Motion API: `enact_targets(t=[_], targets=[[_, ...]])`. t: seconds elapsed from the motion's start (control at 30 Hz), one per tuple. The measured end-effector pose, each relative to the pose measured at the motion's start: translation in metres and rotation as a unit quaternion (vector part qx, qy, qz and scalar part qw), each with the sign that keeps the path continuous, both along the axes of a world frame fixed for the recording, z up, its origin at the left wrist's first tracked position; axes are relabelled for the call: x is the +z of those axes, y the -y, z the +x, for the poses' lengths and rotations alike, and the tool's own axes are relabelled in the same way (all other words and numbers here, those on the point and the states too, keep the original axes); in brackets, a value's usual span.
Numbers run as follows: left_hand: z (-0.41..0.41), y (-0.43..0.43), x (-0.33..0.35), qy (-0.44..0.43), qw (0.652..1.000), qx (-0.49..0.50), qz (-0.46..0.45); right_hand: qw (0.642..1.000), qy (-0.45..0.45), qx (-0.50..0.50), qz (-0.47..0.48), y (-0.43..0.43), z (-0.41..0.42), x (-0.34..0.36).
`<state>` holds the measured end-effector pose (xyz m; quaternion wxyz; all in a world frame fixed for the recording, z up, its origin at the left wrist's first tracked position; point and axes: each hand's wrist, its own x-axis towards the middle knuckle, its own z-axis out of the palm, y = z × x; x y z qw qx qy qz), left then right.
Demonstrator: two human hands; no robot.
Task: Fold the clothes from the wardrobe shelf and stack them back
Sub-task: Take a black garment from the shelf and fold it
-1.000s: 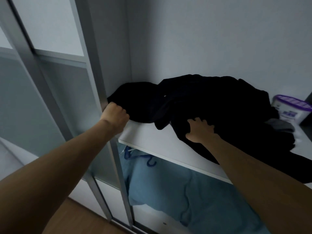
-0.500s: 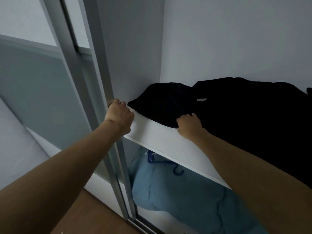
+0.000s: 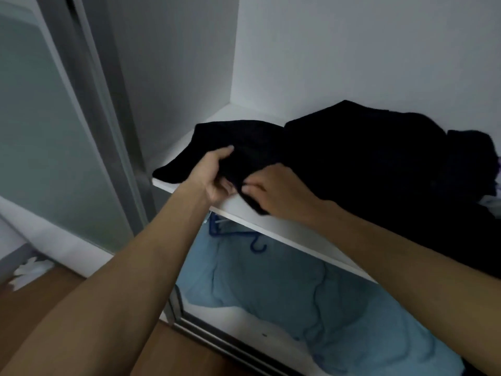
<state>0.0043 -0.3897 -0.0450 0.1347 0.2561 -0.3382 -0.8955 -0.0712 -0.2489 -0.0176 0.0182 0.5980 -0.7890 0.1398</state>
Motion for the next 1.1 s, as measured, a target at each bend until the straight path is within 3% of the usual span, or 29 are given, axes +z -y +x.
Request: enact_targets(t=[0.1, 0.2, 0.27, 0.37, 0.47, 0.6, 0.73, 0.8, 0.87, 1.0, 1.1], targets=[[0.006, -0.020, -0.004, 0.078, 0.989, 0.109, -0.065, 0.984, 0.160, 0.027, 0.078, -0.026, 0.010, -0.024], [0.034, -0.032, 0.000, 0.036, 0.985, 0.154, -0.074, 0.960, 0.278, -0.011, -0.034, -0.040, -0.001, -0.018], [0.059, -0.037, 0.002, 0.022, 0.984, 0.161, -0.069, 0.957, 0.251, -0.043, -0.140, -0.046, -0.010, -0.007], [0.102, -0.049, -0.001, 0.099, 0.982, 0.126, -0.096, 0.964, 0.128, -0.086, -0.218, -0.055, -0.019, 0.005], [0.145, -0.066, -0.007, 0.167, 0.973, 0.082, -0.138, 0.993, -0.025, -0.093, -0.072, -0.064, -0.027, 0.003], [0.196, -0.097, -0.015, 0.191, 0.966, 0.078, -0.156, 0.974, -0.163, -0.116, 0.109, -0.068, -0.035, -0.005], [0.243, -0.122, -0.023, 0.199, 0.960, 0.113, -0.163, 0.958, -0.247, -0.059, 0.135, -0.070, -0.029, -0.006], [0.262, -0.133, -0.024, 0.205, 0.955, 0.137, -0.163, 0.974, -0.219, -0.019, 0.057, -0.073, -0.013, -0.004], [0.276, -0.136, -0.028, 0.214, 0.950, 0.171, -0.150, 0.992, -0.123, -0.010, -0.004, -0.082, 0.013, 0.001], [0.270, -0.149, -0.028, 0.165, 0.944, 0.267, -0.102, 0.993, -0.015, 0.109, 0.041, -0.109, 0.076, 0.005], [0.256, -0.154, -0.019, 0.051, 0.949, 0.304, -0.063, 0.979, 0.023, 0.188, 0.076, -0.139, 0.129, -0.022]])
